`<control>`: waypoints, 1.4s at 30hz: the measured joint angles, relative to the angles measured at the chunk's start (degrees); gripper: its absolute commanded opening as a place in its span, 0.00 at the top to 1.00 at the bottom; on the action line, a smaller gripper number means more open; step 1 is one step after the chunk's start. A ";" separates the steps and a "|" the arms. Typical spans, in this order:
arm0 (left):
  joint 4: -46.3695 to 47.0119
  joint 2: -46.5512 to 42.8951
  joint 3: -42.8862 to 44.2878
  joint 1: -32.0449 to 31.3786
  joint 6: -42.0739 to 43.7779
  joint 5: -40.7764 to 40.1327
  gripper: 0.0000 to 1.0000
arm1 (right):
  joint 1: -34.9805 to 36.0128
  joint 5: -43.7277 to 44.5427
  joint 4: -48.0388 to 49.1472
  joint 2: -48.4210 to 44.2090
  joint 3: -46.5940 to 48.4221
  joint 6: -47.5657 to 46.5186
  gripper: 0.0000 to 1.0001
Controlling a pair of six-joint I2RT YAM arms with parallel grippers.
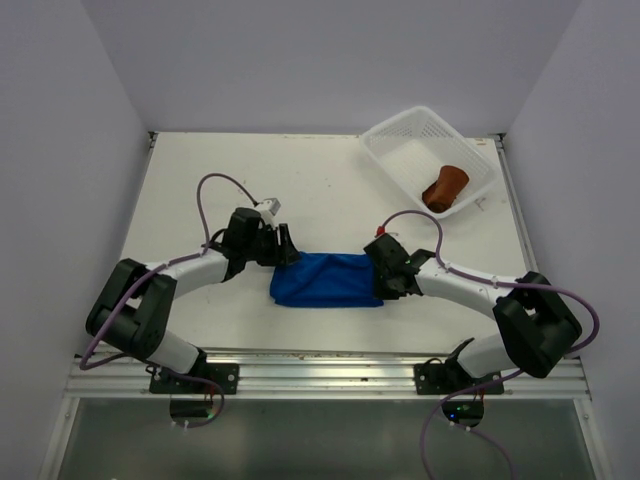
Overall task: Roll the towels
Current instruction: Fold the towel
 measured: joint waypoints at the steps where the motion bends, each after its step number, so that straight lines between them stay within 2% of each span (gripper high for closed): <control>1: 0.15 0.42 -0.02 -0.11 0.00 0.00 0.43 | -0.07 -0.07 0.02 0.00 0.00 -0.02 0.96; 2: 0.26 0.68 -0.02 -0.22 -0.02 0.00 0.48 | -0.13 -0.17 0.00 0.00 0.00 -0.02 0.96; 4: 0.48 0.87 -0.13 -0.33 -0.13 -0.02 0.51 | -0.15 -0.26 0.02 0.00 0.00 0.00 0.96; 7: 0.94 0.87 -0.31 -0.39 -0.11 -0.04 0.64 | -0.17 -0.33 0.09 0.00 -0.07 -0.02 0.96; 8: 0.98 0.87 -0.33 -0.44 -0.13 -0.07 0.72 | -0.17 -0.35 0.13 0.00 -0.11 0.00 0.96; 13: 1.05 1.01 -0.35 -0.46 -0.02 -0.48 0.84 | -0.17 -0.33 0.22 0.00 -0.22 -0.02 0.96; 14: 1.05 1.09 -0.35 -0.46 0.02 -0.72 0.92 | -0.17 -0.35 0.24 -0.02 -0.22 -0.02 0.96; 17: 1.01 1.22 -0.35 -0.46 0.04 -1.66 1.00 | -0.17 -0.33 0.42 -0.17 -0.44 -0.02 0.96; 22: 0.17 0.31 -0.39 -0.48 0.02 -5.88 1.00 | -0.17 -0.37 1.03 -0.57 -0.96 -0.02 0.97; 28: -0.85 -4.85 -0.57 -0.48 -0.04 -13.31 1.00 | -0.17 -0.35 1.22 -1.20 -1.51 -0.02 0.97; 35: -0.98 -3.91 -0.57 -0.55 -0.17 -15.43 1.00 | -0.17 -0.37 1.22 -1.77 -1.92 -0.26 0.98; 36: -1.03 -3.65 -0.63 -0.57 -0.17 -15.67 0.97 | -0.17 -0.37 1.27 -1.97 -2.10 -0.26 0.98; 39: -1.07 -3.17 -1.03 -0.59 -0.59 -16.13 0.78 | -0.17 -0.39 1.40 -2.45 -2.58 -0.28 0.96; 42: -0.87 -3.17 -1.75 -0.59 -0.52 -15.96 0.68 | -0.20 -0.72 1.44 -2.99 -2.93 -0.72 0.93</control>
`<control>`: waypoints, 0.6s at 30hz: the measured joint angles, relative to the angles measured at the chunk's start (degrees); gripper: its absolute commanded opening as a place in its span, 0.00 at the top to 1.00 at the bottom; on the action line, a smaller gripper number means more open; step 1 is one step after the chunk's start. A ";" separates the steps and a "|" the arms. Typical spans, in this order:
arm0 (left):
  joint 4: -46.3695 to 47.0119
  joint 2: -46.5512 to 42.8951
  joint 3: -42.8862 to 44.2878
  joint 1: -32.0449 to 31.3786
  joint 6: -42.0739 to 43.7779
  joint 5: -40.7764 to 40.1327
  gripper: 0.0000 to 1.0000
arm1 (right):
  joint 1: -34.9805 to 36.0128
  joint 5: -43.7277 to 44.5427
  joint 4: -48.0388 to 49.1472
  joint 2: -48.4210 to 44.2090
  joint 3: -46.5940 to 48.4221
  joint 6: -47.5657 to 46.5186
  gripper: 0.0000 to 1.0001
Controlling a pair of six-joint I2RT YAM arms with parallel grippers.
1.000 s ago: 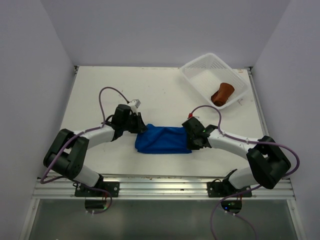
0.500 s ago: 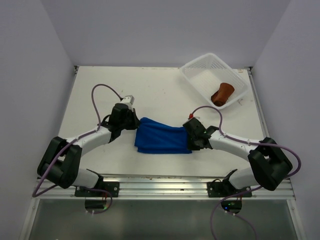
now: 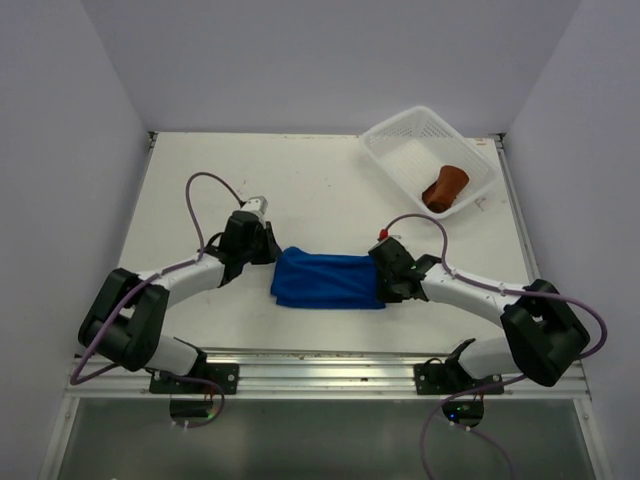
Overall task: Roll the towels
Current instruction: Fold the towel
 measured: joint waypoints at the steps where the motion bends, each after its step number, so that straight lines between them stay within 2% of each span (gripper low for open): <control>1: 0.11 -0.02 -0.26 0.02 0.00 0.31 0.63 | -0.04 -0.39 0.04 -0.22 -0.15 -0.28 0.88; 2: 0.31 -0.07 -0.50 0.02 0.00 0.70 0.60 | -0.04 -0.94 0.00 -0.48 -0.24 -0.66 0.85; 3: 0.48 -0.15 -0.74 0.04 -0.24 1.11 0.55 | -0.09 -1.29 -0.17 -0.79 -0.24 -0.90 0.77; 5: 0.26 -0.55 -0.81 0.02 -0.50 1.64 0.51 | -0.24 -1.84 -0.46 -1.55 -0.22 -1.55 0.66; 6: 0.26 -1.01 -0.81 0.02 -0.52 1.79 0.48 | -0.26 -2.21 -0.72 -2.01 -0.20 -1.84 0.58; 8: -0.20 -2.36 -0.76 0.02 -0.50 1.77 0.47 | -0.31 -2.75 -1.77 -2.95 0.20 -2.21 0.53; 10: -0.81 -4.20 -0.42 0.02 -0.50 1.68 0.46 | -0.31 -2.84 -3.13 -4.11 1.27 -2.25 0.52; 12: -1.66 -6.23 0.28 0.02 -0.48 1.55 0.52 | -0.42 -2.71 -4.42 -5.49 2.60 -1.92 0.52; 16: -1.88 -11.04 1.92 -0.42 0.59 2.60 0.57 | -3.56 -2.73 -6.32 -8.79 5.07 -0.31 0.53; 17: -1.36 -12.00 2.10 -1.11 1.03 2.93 0.57 | -4.96 -2.73 -6.36 -9.70 5.09 0.11 0.54; 18: -0.92 -12.74 2.23 -2.14 1.29 3.34 0.57 | -5.95 -2.71 -6.47 -10.36 5.09 0.39 0.61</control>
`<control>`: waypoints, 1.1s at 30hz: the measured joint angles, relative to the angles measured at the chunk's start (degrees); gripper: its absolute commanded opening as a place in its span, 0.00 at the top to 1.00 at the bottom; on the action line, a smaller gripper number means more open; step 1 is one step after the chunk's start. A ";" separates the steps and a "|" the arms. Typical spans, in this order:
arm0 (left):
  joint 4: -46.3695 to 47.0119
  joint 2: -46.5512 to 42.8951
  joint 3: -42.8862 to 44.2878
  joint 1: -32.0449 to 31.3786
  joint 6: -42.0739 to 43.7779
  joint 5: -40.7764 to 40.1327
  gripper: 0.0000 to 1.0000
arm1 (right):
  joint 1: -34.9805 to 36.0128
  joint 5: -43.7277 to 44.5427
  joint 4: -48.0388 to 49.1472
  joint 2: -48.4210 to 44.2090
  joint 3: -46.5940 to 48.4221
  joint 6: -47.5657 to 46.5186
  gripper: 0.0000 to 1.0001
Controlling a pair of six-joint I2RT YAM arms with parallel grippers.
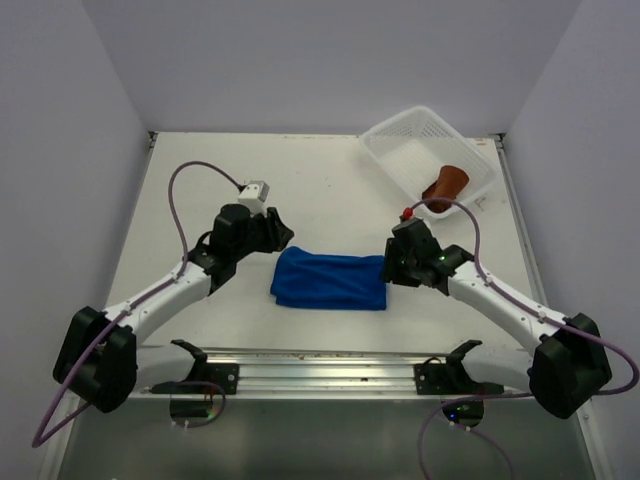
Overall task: Roll the towels
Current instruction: Fold the towel
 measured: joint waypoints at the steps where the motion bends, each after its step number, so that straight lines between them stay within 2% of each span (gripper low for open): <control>1: 0.52 -0.31 0.02 -1.09 0.35 0.28 0.57 | -1.64 -0.02 0.00 -0.57 0.00 0.26 0.65; 2: 1.29 -0.37 0.02 -3.10 0.81 0.48 0.58 | -3.15 -0.31 0.22 -0.63 0.00 0.59 0.69; 3: 1.97 -0.13 0.02 -5.29 1.25 0.50 0.65 | -4.50 -0.46 0.52 -0.52 0.00 0.68 0.76; 6: 4.68 2.38 0.07 -13.22 2.51 0.61 0.75 | -7.80 -1.88 1.97 1.07 0.00 1.07 0.79; 7: 5.46 3.74 0.13 -15.41 2.75 0.61 0.81 | -8.44 -2.45 2.80 2.25 0.02 1.03 0.79; 10: 6.97 10.12 2.01 -21.62 3.61 0.76 0.90 | -9.49 -4.96 5.03 6.29 0.07 1.25 0.78; 15: 9.33 20.24 6.51 -27.71 5.22 -0.55 0.99 | -12.87 -9.38 9.01 10.64 0.04 3.13 0.72; 17: 10.62 22.62 7.54 -29.20 5.66 -0.94 1.00 | -14.25 -10.51 10.45 11.08 0.04 3.87 0.71; 24: 14.95 29.33 12.35 -32.00 6.91 -2.49 1.00 | -15.41 -12.39 13.44 11.10 -0.04 6.47 0.54; 33: 19.98 34.51 12.61 -33.79 6.71 -4.22 1.00 | -15.72 -16.41 18.64 12.26 -2.19 12.00 0.48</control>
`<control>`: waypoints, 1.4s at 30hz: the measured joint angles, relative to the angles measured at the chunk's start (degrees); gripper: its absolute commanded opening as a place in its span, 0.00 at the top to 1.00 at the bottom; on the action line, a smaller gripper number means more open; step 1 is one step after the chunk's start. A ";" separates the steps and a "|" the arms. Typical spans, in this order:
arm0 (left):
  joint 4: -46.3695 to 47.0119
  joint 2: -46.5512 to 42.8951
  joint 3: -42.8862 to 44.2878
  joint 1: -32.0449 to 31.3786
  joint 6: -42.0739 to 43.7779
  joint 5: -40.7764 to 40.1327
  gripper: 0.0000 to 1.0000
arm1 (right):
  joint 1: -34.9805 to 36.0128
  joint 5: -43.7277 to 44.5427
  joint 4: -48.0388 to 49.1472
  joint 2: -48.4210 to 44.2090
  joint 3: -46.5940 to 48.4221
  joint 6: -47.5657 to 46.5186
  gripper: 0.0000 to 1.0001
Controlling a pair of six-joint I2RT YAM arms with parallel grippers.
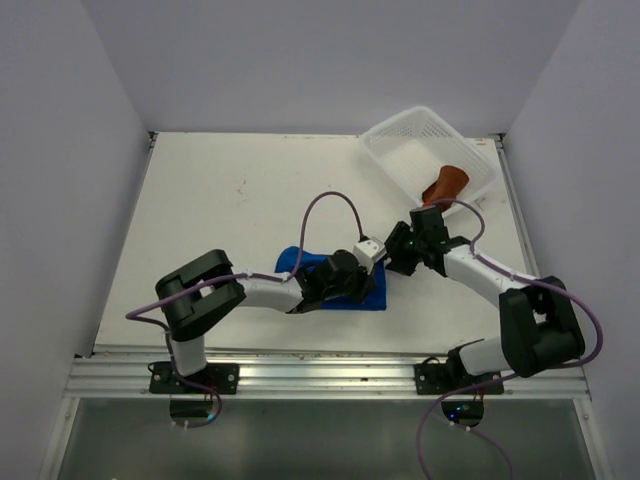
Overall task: Roll the towels
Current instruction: Fold the towel
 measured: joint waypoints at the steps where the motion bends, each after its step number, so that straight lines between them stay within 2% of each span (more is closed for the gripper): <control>1: 0.48 0.33 -0.22 -0.35 -0.02 -0.57 1.00 | -0.02 -0.17 0.22 0.04 -0.26 0.48 0.47; 10: 2.03 2.25 -1.16 -3.19 -1.44 -5.75 1.00 | -0.02 -1.44 4.48 0.24 -2.82 4.74 0.43; 24: 1.99 3.82 -1.16 -4.57 -4.52 -9.84 1.00 | -0.02 -1.44 8.83 3.04 -3.45 9.49 0.43; 42: 1.60 3.82 -1.14 -5.95 -5.14 -12.81 1.00 | -0.35 4.33 12.81 2.95 -3.45 17.55 0.42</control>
